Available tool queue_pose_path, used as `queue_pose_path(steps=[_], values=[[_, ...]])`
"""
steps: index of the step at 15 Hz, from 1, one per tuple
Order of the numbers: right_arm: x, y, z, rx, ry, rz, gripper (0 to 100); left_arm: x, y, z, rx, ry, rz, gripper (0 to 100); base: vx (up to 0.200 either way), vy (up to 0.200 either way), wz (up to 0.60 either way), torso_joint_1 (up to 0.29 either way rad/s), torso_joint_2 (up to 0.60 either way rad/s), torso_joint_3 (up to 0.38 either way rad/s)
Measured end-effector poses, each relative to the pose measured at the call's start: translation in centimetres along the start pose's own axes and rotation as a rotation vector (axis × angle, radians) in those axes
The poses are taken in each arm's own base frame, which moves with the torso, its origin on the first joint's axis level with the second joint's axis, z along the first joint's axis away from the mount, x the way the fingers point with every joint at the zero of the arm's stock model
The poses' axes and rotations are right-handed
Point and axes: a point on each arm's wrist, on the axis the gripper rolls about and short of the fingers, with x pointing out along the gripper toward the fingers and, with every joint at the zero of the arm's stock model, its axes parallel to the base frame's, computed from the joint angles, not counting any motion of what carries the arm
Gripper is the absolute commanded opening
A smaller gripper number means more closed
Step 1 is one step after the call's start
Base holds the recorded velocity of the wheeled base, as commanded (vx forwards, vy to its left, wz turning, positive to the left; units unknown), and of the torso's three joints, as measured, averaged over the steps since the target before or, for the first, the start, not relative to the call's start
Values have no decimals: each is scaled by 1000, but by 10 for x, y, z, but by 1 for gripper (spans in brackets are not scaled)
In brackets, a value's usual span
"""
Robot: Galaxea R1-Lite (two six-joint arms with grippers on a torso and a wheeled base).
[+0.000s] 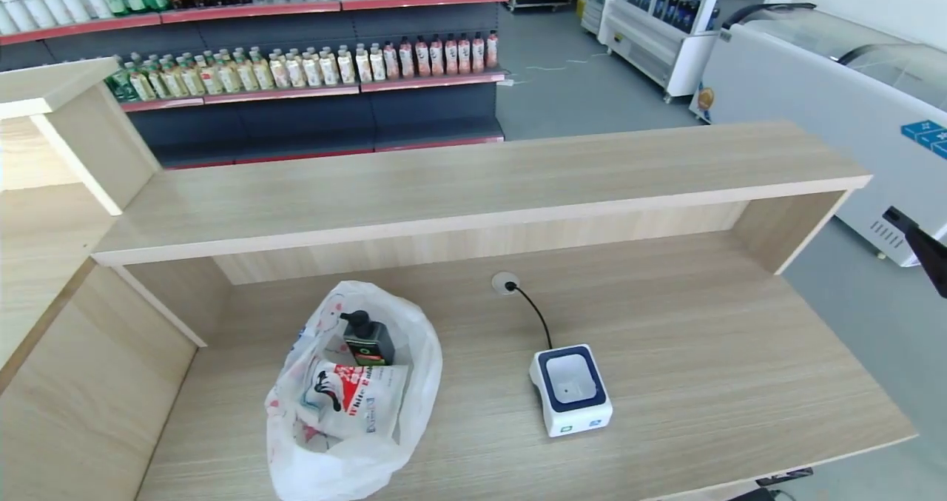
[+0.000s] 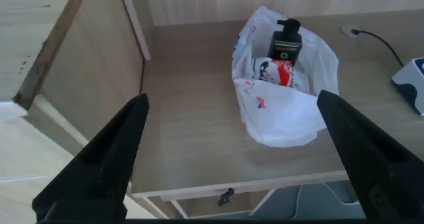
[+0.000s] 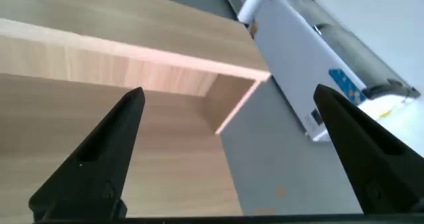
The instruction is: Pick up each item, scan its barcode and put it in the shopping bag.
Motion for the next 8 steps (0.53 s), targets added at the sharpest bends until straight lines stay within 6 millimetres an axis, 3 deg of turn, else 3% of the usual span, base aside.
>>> queue_pose_path(steps=[5,8], values=[[-45,22,-32,118,344,111,100,0,0,0,0,0,0,100,0,0,0,0,0,0],[-96,41,-70,142,476,166,100,0,0,0,0,0,-1,100,0,0,0,0,0,0]])
